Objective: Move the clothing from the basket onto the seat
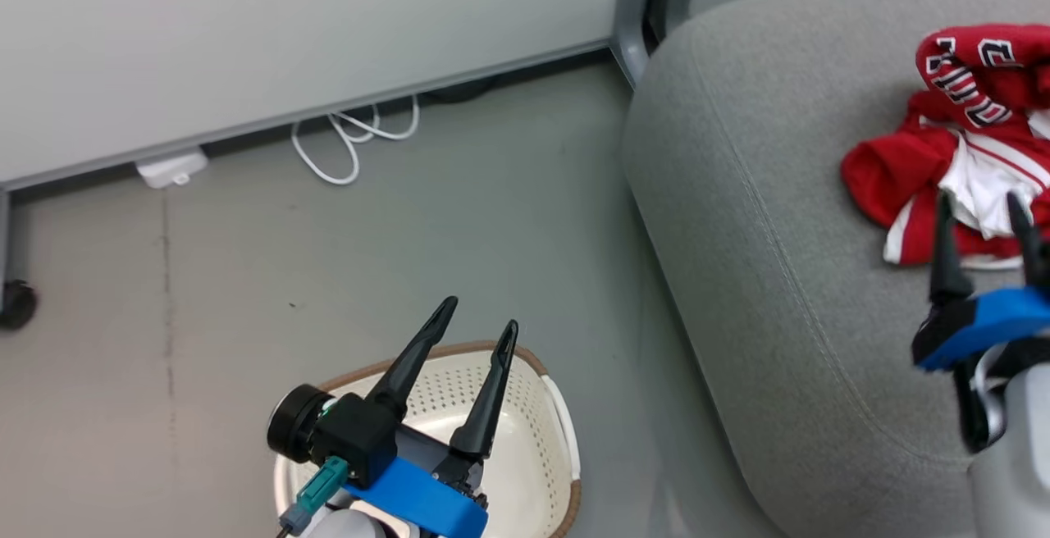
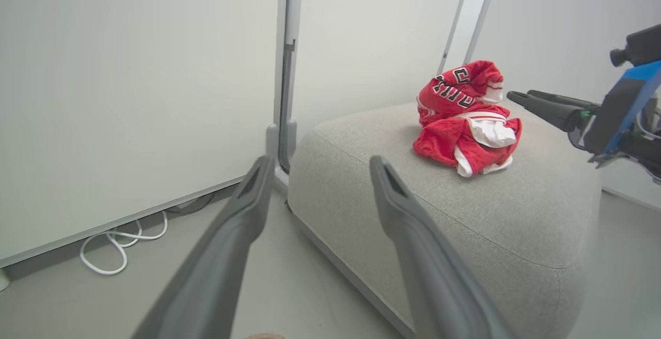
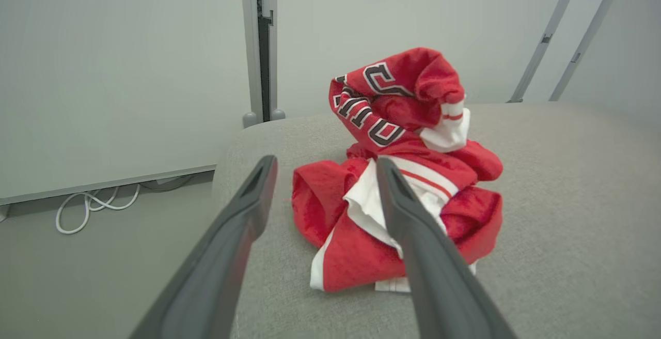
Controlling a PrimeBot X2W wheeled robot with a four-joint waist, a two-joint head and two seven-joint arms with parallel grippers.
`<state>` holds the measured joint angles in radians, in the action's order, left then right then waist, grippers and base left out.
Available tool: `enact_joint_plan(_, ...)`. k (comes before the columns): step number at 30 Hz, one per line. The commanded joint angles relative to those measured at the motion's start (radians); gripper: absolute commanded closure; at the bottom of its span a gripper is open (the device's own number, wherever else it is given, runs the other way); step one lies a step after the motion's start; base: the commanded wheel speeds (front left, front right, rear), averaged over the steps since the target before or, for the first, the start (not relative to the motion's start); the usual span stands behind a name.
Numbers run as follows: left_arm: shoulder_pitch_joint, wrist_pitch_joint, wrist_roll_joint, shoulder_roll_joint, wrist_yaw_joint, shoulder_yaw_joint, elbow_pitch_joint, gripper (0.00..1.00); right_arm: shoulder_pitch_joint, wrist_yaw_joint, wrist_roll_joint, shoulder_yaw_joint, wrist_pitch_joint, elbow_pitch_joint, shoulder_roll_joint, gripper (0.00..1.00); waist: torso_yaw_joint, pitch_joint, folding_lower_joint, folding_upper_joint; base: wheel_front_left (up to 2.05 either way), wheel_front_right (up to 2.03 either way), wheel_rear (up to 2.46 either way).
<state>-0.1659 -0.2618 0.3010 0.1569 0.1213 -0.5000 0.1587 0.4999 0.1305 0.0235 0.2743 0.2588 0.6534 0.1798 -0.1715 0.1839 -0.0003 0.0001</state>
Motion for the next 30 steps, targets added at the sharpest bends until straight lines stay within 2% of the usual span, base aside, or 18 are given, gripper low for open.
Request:
enact_joint_plan(1, 0.016, -0.004, 0.000, -0.006, 0.004, 0.012, 0.008, 0.00, -0.042, 0.001, -0.012, -0.018, 0.004, -0.026, -0.012, 0.00, 0.046, -0.046, 0.0003, -0.0001, 0.00, 0.00, 0.00)
enact_joint_plan(10, 0.105, -0.005, -0.017, -0.051, 0.009, 0.129, 0.049, 0.00, -0.292, 0.001, -0.049, -0.098, -0.018, -0.244, -0.095, 0.00, 0.158, -0.135, 0.0003, -0.0001, 0.00, 0.00, 0.00)
enact_joint_plan(17, 0.154, -0.005, -0.028, -0.064, 0.011, 0.213, 0.082, 0.00, -0.428, 0.001, -0.044, -0.144, -0.038, -0.343, -0.128, 0.00, 0.226, -0.177, 0.0003, -0.0001, 0.00, 0.00, 0.00)
enact_joint_plan(30, 0.202, -0.005, -0.039, -0.061, 0.012, 0.329, 0.128, 0.00, -0.548, 0.001, -0.098, -0.202, -0.037, -0.405, -0.129, 0.00, 0.247, -0.217, 0.0003, -0.0001, 0.00, 0.00, 0.00)
